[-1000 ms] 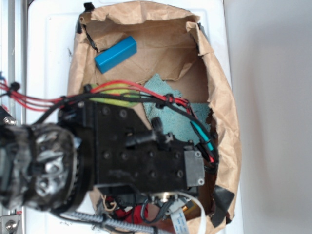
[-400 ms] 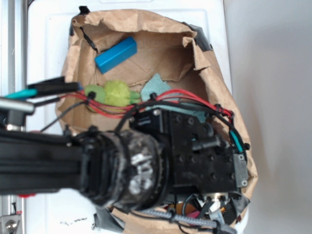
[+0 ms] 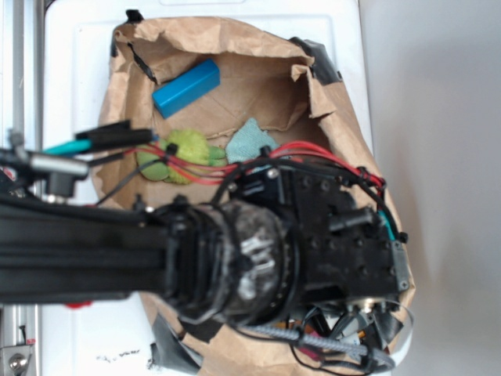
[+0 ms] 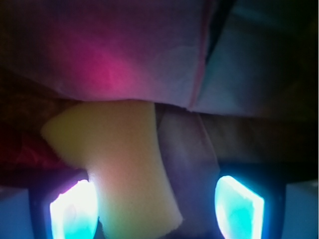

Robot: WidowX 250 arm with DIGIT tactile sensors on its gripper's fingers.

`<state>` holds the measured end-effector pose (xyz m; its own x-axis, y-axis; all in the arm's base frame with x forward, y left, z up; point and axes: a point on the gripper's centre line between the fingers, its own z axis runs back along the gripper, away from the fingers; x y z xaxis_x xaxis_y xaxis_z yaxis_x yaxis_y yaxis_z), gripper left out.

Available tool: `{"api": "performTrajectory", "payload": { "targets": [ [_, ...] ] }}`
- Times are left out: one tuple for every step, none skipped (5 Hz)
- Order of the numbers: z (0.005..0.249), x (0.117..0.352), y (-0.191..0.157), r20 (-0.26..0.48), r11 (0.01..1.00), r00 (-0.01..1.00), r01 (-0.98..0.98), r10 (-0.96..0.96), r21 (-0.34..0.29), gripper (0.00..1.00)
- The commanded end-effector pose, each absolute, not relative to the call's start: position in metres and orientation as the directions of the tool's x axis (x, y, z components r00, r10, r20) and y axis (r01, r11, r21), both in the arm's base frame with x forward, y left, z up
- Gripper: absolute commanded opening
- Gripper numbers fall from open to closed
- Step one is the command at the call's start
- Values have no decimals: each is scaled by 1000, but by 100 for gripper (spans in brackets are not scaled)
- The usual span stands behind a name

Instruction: Grab the green sponge.

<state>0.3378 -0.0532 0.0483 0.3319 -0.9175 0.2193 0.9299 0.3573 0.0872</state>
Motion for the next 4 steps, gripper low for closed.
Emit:
{"api": "performTrajectory", "payload": {
  "targets": [
    [64, 324, -56, 227, 279, 257, 958, -939, 70, 100],
    [67, 314, -56, 238, 260, 235, 963, -942, 76, 100],
    [58, 311, -60, 228, 250, 223, 964, -948, 94, 100],
    [50, 307, -66, 248, 248, 216, 963, -944, 104, 100]
  ]
}}
